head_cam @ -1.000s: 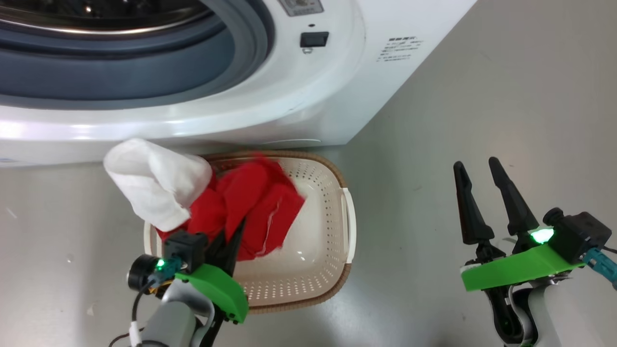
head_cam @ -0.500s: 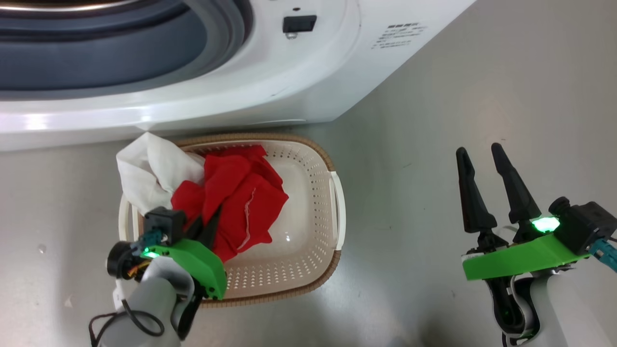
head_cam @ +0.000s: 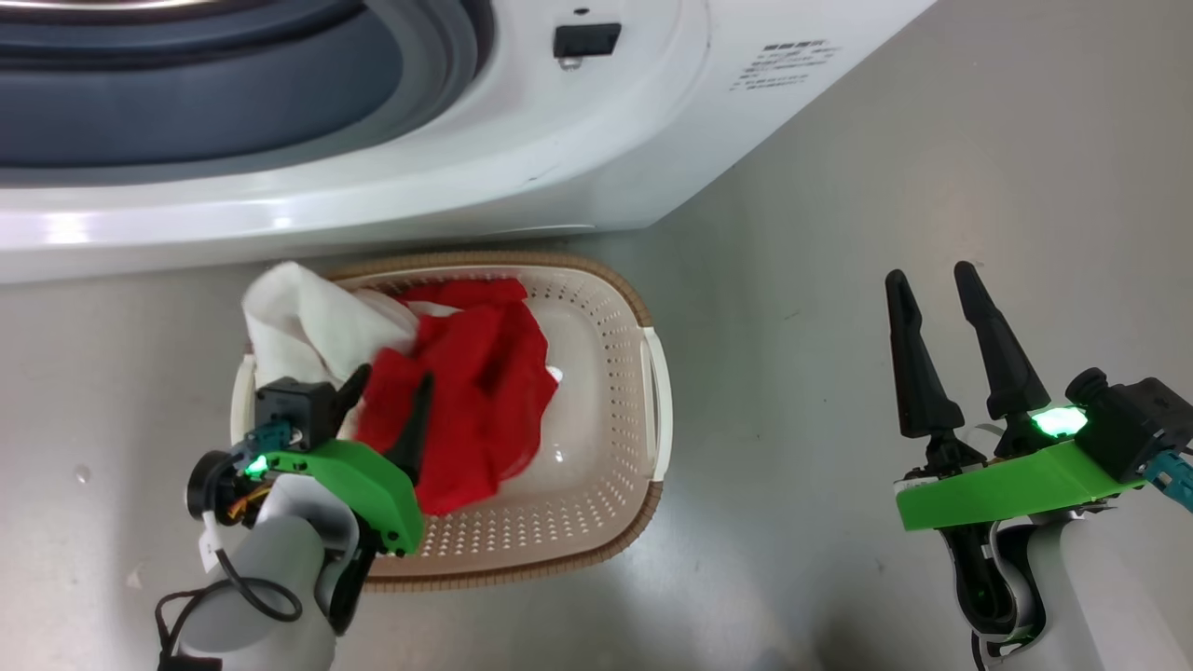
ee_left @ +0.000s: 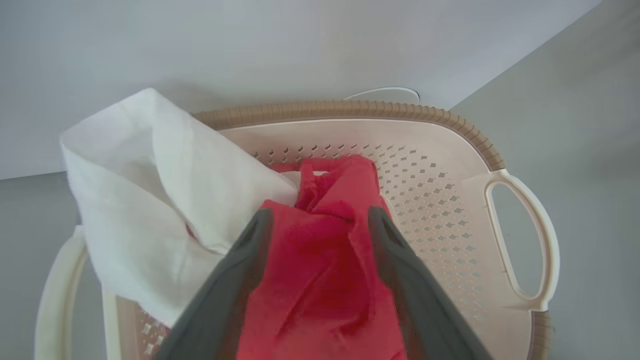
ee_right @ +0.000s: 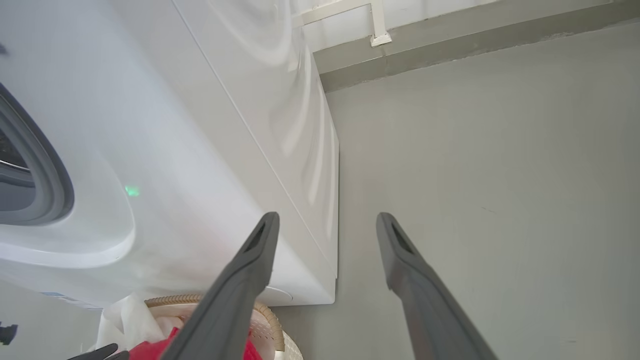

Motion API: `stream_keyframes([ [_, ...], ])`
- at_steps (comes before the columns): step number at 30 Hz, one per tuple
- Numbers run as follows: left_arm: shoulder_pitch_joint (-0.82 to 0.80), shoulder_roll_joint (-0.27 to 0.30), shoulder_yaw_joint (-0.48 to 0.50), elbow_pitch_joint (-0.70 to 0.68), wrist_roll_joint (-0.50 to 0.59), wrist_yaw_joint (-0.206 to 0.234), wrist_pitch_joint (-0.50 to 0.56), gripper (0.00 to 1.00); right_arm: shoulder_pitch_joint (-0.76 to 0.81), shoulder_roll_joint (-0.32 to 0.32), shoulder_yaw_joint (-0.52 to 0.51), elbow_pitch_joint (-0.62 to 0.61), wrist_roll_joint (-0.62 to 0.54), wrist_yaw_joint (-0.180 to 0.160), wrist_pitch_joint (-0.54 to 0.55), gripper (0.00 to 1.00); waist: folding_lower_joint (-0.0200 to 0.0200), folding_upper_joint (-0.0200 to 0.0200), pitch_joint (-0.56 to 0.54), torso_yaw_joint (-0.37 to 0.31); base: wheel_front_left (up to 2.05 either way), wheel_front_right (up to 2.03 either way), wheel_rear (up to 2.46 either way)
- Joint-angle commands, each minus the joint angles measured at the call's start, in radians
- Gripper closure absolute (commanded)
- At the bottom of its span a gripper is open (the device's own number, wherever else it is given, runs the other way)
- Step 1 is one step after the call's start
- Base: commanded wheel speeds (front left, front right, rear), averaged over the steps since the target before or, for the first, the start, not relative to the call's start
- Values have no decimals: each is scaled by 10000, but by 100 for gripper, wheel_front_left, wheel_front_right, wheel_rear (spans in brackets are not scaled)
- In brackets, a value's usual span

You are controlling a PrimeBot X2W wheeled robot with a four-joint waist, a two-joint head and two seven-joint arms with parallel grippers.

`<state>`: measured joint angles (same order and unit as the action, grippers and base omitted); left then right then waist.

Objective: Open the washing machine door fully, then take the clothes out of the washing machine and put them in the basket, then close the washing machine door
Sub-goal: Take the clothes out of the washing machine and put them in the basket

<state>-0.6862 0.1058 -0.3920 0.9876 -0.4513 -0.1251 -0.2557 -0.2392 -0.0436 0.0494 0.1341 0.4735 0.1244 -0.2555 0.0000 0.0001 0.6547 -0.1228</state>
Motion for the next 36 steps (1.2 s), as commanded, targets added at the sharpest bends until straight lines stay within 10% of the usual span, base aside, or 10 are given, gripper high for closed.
stream_keyframes([
  [1, 126, 281, 284, -115, -36, -55, -61, 0, 36, -66, 184, -174, -130, 63, -63, 0, 0, -1, -130, 43, 0, 0, 0],
  [36, 3338, 189, 3058, -4125, 2058, -55, -61, 0, 1849, -66, -147, 467, -820, 63, -63, 0, 0, -1, -4312, 682, 0, 0, 0],
])
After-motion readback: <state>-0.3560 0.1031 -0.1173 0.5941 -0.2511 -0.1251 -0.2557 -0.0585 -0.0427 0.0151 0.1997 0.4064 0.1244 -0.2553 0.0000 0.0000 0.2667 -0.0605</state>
